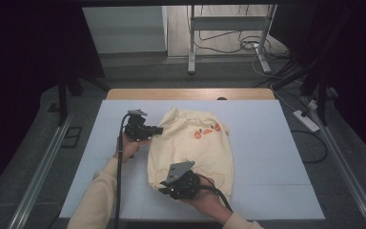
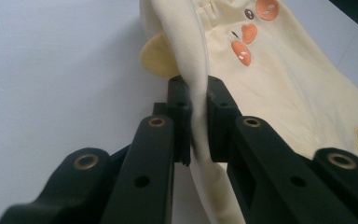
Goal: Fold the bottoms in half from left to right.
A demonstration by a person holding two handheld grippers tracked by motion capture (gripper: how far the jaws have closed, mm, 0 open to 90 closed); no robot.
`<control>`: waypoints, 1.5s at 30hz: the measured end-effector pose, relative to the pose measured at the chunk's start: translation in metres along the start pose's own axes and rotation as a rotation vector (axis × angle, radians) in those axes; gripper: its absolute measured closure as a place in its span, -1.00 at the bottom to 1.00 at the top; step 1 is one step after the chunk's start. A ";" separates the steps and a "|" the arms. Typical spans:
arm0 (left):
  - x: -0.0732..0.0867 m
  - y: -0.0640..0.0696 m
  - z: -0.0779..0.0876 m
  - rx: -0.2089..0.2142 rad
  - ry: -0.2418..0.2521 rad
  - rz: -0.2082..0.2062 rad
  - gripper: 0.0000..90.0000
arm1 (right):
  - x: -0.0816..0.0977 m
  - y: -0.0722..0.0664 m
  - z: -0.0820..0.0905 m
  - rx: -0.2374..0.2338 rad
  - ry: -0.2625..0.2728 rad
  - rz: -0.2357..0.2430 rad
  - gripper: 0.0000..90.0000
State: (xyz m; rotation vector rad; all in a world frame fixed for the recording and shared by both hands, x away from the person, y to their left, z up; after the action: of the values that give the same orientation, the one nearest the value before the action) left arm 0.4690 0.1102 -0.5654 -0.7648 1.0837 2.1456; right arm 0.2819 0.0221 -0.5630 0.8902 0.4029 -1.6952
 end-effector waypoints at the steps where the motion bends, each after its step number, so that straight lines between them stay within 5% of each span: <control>1: 0.000 0.000 0.000 0.000 0.002 0.000 0.83 | 0.000 0.000 0.000 0.001 0.001 0.000 0.68; 34: -0.013 0.010 0.018 0.021 0.058 -0.008 0.83 | -0.017 0.001 0.016 -0.001 0.063 -0.010 0.69; 42: -0.027 0.024 0.028 0.029 0.092 -0.049 0.83 | -0.030 0.000 0.026 -0.004 0.106 -0.011 0.69; 45: -0.024 0.023 0.024 0.039 0.084 -0.030 0.83 | -0.028 0.001 0.025 -0.008 0.100 -0.018 0.69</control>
State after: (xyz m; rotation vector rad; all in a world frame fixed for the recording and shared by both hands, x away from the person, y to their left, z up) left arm 0.4624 0.1133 -0.5251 -0.8548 1.1462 2.0778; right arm 0.2764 0.0243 -0.5262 0.9706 0.4861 -1.6687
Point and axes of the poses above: each handheld gripper's, and its own axes: z roughly backward along the jaws, x roughly out of its underside, y roughly to its right, the point moved 10 cm from there along -z, roughly forward along the jaws, and after that the axes turned 14 degrees about x, right-handed, at the moved point
